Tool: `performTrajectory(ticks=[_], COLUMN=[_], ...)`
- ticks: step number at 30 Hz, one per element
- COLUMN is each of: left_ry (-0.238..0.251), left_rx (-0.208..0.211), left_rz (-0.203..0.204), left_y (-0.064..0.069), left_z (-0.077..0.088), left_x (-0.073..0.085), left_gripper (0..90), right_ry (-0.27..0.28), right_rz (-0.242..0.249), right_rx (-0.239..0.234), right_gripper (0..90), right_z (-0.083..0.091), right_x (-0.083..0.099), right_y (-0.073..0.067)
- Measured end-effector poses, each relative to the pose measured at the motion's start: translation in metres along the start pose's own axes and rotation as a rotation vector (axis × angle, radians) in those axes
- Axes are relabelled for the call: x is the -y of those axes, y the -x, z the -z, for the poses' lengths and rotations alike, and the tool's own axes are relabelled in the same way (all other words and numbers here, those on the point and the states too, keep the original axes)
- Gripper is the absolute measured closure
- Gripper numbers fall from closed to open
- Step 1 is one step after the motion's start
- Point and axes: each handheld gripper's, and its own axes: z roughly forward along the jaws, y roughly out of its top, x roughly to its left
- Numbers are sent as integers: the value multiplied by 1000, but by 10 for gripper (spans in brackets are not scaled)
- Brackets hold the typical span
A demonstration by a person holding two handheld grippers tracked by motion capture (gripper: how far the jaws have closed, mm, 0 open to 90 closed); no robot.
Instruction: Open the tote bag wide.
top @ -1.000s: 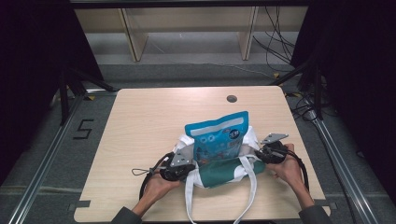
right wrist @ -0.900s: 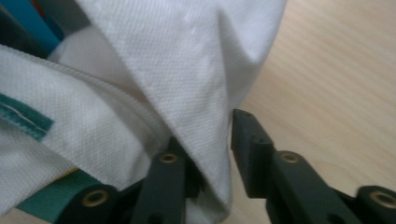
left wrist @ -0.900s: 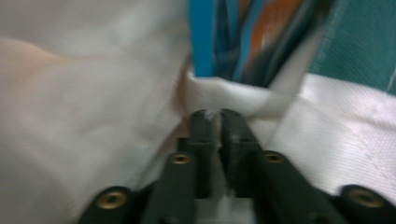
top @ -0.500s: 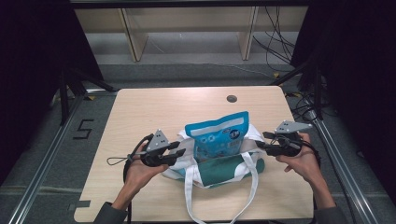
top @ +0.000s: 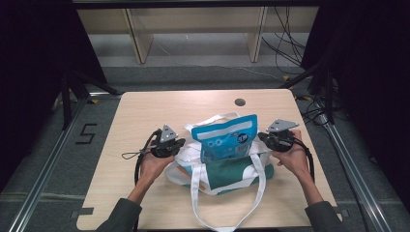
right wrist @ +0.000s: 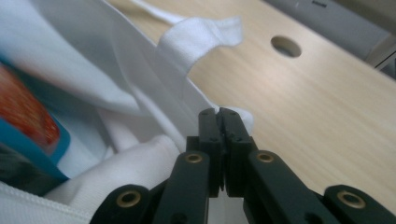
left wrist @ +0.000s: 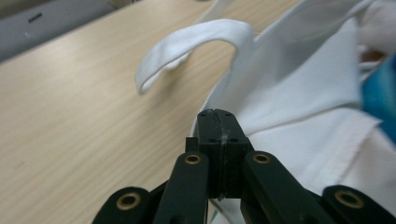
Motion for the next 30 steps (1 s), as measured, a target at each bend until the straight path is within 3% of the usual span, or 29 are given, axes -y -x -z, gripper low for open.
performTrajectory(ticks=[2, 3, 4, 5, 6, 8, 9, 10, 11, 12, 13, 15, 18, 19, 21, 22, 24, 28, 30], left_ry=[-65, -106, -116, -103, -97, -108, -112, -101, -101, -111, -107, -109, -49, -39, 16, 32, 65, 107, 109], left_rx=[41, 53, 63, 69, 62, 52, 58, 57, 59, 62, 62, 65, 56, 65, 82, 92, 116, 180, 225], left_rz=[46, 24, 42, 77, 82, 54, 58, 80, 83, 61, 53, 40, 71, 70, 120, 119, 132, 140, 147], left_y=[0, -1, 0, 2, 3, 3, 3, 3, 3, 2, 2, 1, 4, 4, 5, 6, 11, 24, 31], left_z=[-15, -22, -27, -30, -30, -29, -29, -29, -27, -24, -22, -18, -11, -7, 2, 9, 23, 47, 52], left_x=[13, 18, 23, 26, 26, 25, 25, 24, 24, 22, 20, 15, 8, 5, -1, -4, -10, -15, -13], left_gripper=[897, 897, 897, 898, 898, 898, 898, 897, 896, 893, 885, 855, 795, 764, 715, 707, 681, 678, 693], right_ry=[-22, -37, -20, -14, -39, -99, -86, -96, -99, -82, -76, -18, 59, 72, 96, 101, 146, 82, 59], right_rz=[-4, -34, -55, -82, -93, -95, -73, -81, -80, -77, -98, -109, -134, -144, -155, -166, -119, -41, -51], right_rx=[-3, -13, -37, -52, -59, -60, -47, -51, -47, -41, -33, -1, 0, -15, -48, -72, -125, -215, -233], right_gripper=[894, 894, 894, 894, 893, 892, 891, 886, 872, 846, 797, 702, 652, 645, 645, 636, 634, 606, 593], right_z=[-11, -15, -20, -24, -28, -36, -39, -38, -35, -32, -27, -15, 22, 31, 56, 67, 79, 78, 73], right_x=[6, 10, 15, 19, 23, 28, 30, 28, 26, 24, 21, 12, -3, -6, -10, -11, -11, -10, -9], right_y=[2, 2, 5, 7, 6, -1, -3, -3, -2, -1, -1, 2, 1, -1, -8, -15, -24, -41, -47])
